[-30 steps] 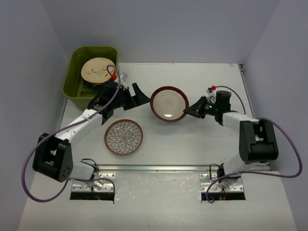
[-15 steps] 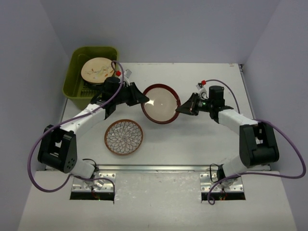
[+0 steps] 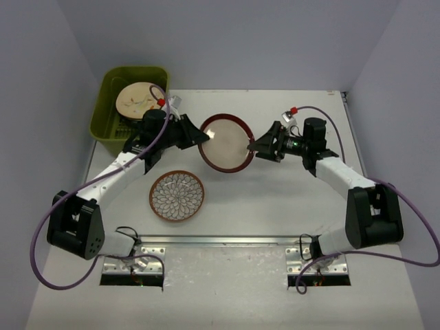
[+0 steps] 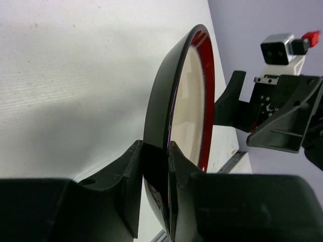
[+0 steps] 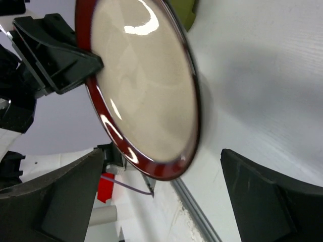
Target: Place the plates into the plastic bin on the countertop
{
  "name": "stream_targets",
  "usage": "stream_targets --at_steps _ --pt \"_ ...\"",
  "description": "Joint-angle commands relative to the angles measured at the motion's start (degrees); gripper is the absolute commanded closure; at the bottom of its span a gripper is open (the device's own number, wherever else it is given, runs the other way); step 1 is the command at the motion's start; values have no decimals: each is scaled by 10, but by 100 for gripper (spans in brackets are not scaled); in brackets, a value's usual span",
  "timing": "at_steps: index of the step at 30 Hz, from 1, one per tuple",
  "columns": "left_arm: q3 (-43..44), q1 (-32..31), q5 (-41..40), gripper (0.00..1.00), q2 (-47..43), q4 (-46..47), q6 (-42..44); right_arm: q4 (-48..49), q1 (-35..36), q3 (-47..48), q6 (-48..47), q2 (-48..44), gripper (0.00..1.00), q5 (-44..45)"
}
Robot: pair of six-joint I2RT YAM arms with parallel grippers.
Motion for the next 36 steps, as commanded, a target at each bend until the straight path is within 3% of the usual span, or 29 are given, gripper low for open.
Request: stream_targets --at_steps 1,8,13,17,23,27,33,35,36 --pt "20 54 -21 100 -67 98 -86 5 -39 -6 -12 -26 1 -8" --pt "40 216 -76 100 -78 77 -165 -12 -90 -42 -24 -54 1 -21" --pt "46 326 -125 100 -48 113 -237 -22 -96 -59 -41 -70 1 -18" --pt "96 351 -163 100 29 130 -253 -27 -96 -78 -53 -85 1 -5" --pt "218 370 -124 100 209 145 -265 -27 -96 -92 -55 -93 1 -15" --pt "299 373 -126 93 282 122 -252 -43 -96 -92 -68 -107 1 -16" --pt "370 373 -118 94 352 89 -227 -56 -96 -95 -80 -115 1 -11" --pt "379 372 -120 90 361 74 -214 -58 -96 -96 -83 -111 1 -8" --pt "383 371 -125 82 365 55 -211 -58 -96 -95 -84 -108 1 -8"
